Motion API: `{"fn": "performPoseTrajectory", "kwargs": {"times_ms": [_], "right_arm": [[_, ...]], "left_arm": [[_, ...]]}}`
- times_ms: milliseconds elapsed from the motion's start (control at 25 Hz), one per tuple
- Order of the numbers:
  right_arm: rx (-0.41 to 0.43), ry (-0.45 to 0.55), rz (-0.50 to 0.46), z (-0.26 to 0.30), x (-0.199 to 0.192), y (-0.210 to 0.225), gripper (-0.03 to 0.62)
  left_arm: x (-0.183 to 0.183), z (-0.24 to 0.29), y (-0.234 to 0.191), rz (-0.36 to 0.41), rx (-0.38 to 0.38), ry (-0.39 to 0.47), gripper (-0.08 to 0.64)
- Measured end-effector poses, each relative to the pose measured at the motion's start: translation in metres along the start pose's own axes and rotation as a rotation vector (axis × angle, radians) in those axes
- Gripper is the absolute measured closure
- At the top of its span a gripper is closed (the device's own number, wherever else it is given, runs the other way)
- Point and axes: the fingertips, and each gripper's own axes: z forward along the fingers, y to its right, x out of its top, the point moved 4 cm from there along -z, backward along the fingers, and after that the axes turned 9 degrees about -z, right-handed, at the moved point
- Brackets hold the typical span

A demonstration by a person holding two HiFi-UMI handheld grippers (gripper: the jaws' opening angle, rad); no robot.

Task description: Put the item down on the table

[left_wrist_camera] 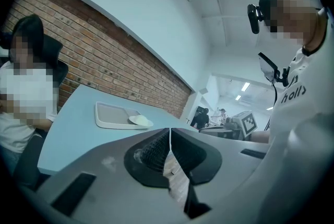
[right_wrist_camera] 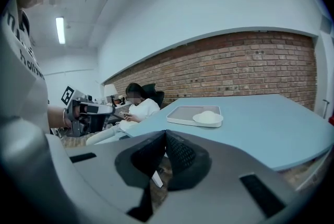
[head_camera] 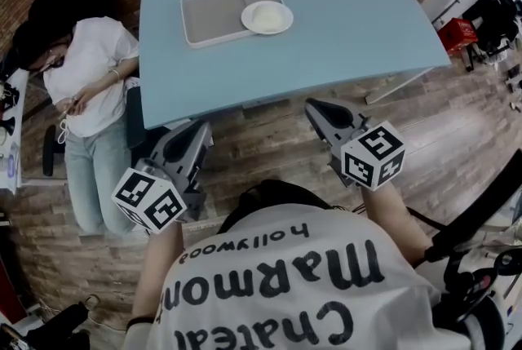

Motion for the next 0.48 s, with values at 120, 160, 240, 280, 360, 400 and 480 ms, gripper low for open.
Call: {"fn": "performPoseTrajectory", "kwargs": {"times_ms": [120, 160, 240, 280, 360, 400, 480], "right_arm": [[-0.005, 0.004, 0.002, 0.0004, 0.0010, 0.0010, 0.581], [-0.007, 0.004, 0.002, 0.0006, 0.0010, 0.0014, 0.582], [-0.013, 0.005, 0.001, 0.0010, 0.0016, 0.0023, 0.582], [-0.016, 0.007, 0.001, 0.0012, 0.0022, 0.0026, 0.582], [-0.019, 0.010, -0.004, 0.0012, 0.0032, 0.0019, 0.583], [-0.019, 0.010, -0.009, 0.0012, 0.0033, 0.0009, 0.581], [-0.019, 0.007, -0.016, 0.0017, 0.0036, -0.0009, 0.581]], "left_arm": [[0.0018, -0.0026, -0.0011, 0.009, 0.010, 0.000, 0.545], [0.0023, -0.0035, -0.0017, 0.011, 0.013, 0.001, 0.545], [0.0038, -0.0048, -0.0027, 0.010, 0.014, 0.004, 0.545], [0.0045, -0.0053, -0.0029, 0.010, 0.013, 0.006, 0.545], [0.0052, -0.0066, -0.0027, 0.013, 0.013, 0.008, 0.545], [0.0054, -0.0074, -0.0025, 0.016, 0.013, 0.009, 0.545], [0.0062, -0.0089, -0.0025, 0.020, 0.014, 0.012, 0.545]]}}
